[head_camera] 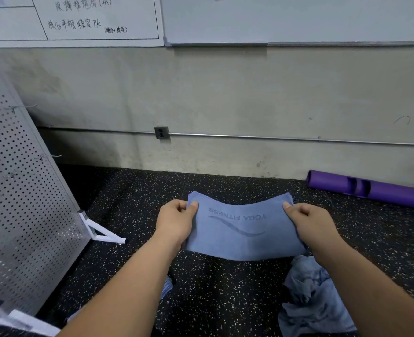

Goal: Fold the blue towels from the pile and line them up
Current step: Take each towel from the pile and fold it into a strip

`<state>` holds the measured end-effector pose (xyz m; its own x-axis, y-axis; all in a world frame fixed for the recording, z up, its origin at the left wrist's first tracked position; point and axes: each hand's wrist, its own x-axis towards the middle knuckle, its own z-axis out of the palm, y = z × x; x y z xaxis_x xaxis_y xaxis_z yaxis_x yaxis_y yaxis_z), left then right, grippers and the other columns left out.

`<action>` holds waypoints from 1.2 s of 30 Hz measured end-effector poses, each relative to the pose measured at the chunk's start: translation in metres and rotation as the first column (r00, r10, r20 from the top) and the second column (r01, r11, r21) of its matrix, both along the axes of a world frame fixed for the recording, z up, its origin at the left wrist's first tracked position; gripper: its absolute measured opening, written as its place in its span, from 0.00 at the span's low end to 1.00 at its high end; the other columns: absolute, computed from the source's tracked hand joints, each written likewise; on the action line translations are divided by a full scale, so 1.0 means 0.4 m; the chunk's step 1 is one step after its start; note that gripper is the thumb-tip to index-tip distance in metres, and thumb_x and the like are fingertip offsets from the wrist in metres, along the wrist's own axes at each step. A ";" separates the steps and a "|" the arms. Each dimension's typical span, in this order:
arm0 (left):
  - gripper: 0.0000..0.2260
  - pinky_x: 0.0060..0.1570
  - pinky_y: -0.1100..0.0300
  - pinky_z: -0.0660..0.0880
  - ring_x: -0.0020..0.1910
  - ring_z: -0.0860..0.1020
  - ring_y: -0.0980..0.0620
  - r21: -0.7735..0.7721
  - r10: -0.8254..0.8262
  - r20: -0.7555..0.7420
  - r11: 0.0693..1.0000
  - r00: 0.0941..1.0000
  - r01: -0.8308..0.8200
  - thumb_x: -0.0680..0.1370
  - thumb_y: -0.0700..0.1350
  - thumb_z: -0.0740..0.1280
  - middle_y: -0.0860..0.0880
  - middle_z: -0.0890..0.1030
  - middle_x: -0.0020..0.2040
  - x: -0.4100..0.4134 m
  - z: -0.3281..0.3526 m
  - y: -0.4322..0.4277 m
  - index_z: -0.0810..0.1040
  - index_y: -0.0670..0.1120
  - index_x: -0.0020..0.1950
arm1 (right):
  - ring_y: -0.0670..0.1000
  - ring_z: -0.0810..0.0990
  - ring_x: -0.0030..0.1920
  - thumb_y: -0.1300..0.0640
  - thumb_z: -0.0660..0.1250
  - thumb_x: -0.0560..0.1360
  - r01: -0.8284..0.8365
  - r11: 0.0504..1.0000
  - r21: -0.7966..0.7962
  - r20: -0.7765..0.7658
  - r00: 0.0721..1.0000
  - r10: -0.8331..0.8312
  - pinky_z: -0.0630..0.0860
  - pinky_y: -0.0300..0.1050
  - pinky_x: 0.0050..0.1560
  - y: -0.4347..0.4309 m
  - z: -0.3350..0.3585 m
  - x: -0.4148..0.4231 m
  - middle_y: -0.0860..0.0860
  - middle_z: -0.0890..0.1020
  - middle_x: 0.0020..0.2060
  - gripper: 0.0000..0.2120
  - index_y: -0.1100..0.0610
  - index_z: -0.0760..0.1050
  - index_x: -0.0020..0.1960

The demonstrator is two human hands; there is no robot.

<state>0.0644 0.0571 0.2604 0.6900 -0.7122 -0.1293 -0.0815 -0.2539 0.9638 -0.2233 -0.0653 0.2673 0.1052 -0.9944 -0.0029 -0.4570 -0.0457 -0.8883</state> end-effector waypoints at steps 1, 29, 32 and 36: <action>0.10 0.39 0.56 0.75 0.38 0.78 0.51 -0.002 -0.012 0.008 1.000 1.000 0.012 0.81 0.52 0.73 0.48 0.85 0.44 -0.004 0.000 0.001 0.83 0.48 0.45 | 0.54 0.84 0.45 0.43 0.71 0.80 -0.003 1.000 -0.003 -0.005 1.000 0.003 0.80 0.55 0.51 0.004 0.001 0.005 0.47 0.87 0.38 0.15 0.51 0.86 0.42; 0.02 0.44 0.53 0.77 0.43 0.82 0.47 0.059 -0.130 0.023 0.990 0.991 0.129 0.82 0.46 0.73 0.44 0.87 0.48 0.067 -0.010 0.017 0.82 0.52 0.53 | 0.57 0.79 0.36 0.57 0.70 0.83 -0.185 0.977 0.105 0.165 0.972 0.166 0.77 0.53 0.40 -0.030 0.026 -0.094 0.66 0.86 0.43 0.08 0.49 0.78 0.61; 0.07 0.49 0.50 0.79 0.45 0.81 0.47 0.026 -0.110 0.025 0.994 0.994 0.109 0.82 0.48 0.73 0.43 0.85 0.49 0.062 -0.003 0.017 0.80 0.57 0.57 | 0.57 0.79 0.39 0.55 0.68 0.84 -0.168 0.984 0.067 0.198 0.968 0.152 0.75 0.53 0.43 -0.029 0.027 -0.095 0.68 0.85 0.46 0.10 0.40 0.79 0.60; 0.05 0.43 0.52 0.76 0.42 0.79 0.48 -0.049 -0.100 -0.068 0.994 0.993 0.097 0.83 0.48 0.72 0.42 0.86 0.51 0.055 0.005 0.014 0.83 0.58 0.56 | 0.56 0.78 0.45 0.58 0.66 0.85 -0.210 0.970 0.120 0.275 0.946 0.171 0.74 0.49 0.42 -0.025 0.040 -0.089 0.58 0.84 0.50 0.11 0.47 0.86 0.56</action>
<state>0.0864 0.0625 0.2626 0.6067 -0.7824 -0.1410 -0.0359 -0.2041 0.9783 -0.2588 -0.0753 0.2831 0.3095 -0.9463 -0.0934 -0.2044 0.0297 -0.9784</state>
